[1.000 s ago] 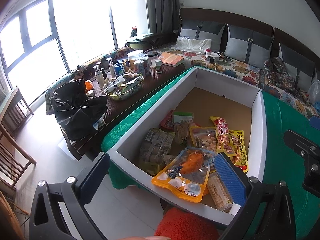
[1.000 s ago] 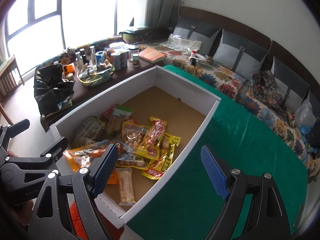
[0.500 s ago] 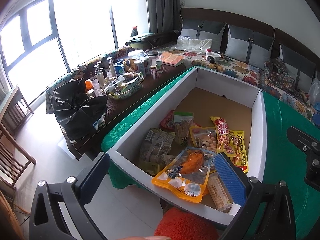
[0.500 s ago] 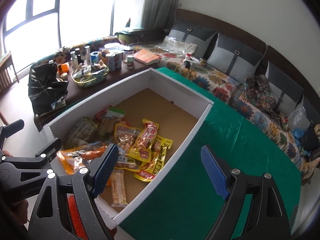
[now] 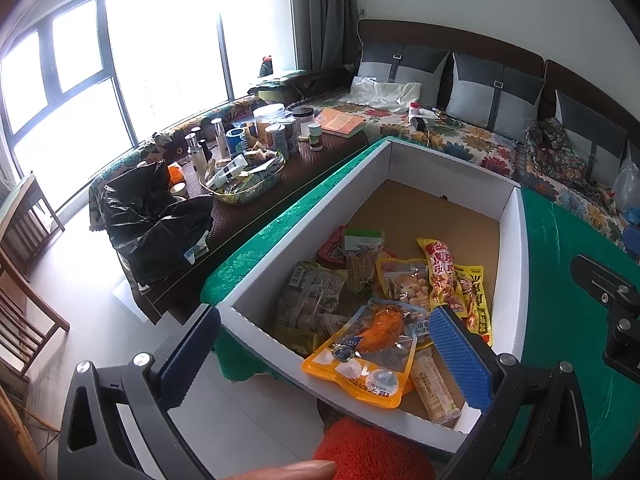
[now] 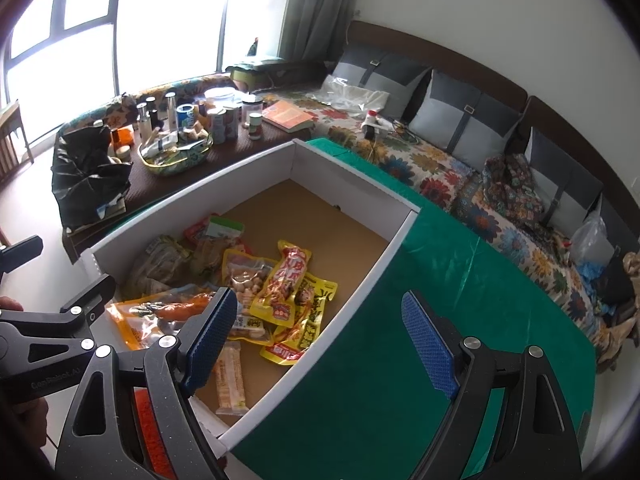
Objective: Organize snacks
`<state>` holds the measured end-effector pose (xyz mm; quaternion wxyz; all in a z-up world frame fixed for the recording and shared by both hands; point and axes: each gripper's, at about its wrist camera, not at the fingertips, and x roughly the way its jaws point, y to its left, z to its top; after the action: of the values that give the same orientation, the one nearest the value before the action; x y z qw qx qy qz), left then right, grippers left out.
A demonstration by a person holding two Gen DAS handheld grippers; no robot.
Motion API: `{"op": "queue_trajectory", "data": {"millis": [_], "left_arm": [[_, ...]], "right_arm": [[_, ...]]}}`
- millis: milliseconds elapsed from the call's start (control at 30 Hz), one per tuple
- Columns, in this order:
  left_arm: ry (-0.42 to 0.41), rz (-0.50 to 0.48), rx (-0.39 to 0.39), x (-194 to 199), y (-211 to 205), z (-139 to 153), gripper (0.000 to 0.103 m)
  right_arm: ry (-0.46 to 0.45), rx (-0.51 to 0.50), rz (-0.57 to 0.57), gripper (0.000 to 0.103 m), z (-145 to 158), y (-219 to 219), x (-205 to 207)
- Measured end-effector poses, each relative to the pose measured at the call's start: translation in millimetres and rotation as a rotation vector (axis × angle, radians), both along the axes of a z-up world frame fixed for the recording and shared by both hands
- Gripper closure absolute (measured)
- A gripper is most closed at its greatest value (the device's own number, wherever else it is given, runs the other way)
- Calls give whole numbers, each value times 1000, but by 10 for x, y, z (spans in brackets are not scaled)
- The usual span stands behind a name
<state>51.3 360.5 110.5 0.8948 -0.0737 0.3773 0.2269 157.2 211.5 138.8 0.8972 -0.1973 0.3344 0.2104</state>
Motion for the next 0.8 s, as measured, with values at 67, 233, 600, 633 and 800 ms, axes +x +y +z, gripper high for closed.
{"op": "queue_trajectory", "data": {"millis": [67,233,600,633,800], "left_arm": [[-3,1,-1,-4,17,15,0],[-17,0,-4,-28,13,53,0],[-19,-24,-23,16,-51,70,0],[-19,-26,-26,19,-48,69,0],[-14,-37,-25,39,-49,60,0]], "right_arm": [[1,-1,3,16,5,1,-1],[0,2,2,16,8,0,-1],[-1,2,-7,16,36,-30,36],[-1,4,-9,16,38,-36,42],[8,14,-13,16,13,-55,56]]}}
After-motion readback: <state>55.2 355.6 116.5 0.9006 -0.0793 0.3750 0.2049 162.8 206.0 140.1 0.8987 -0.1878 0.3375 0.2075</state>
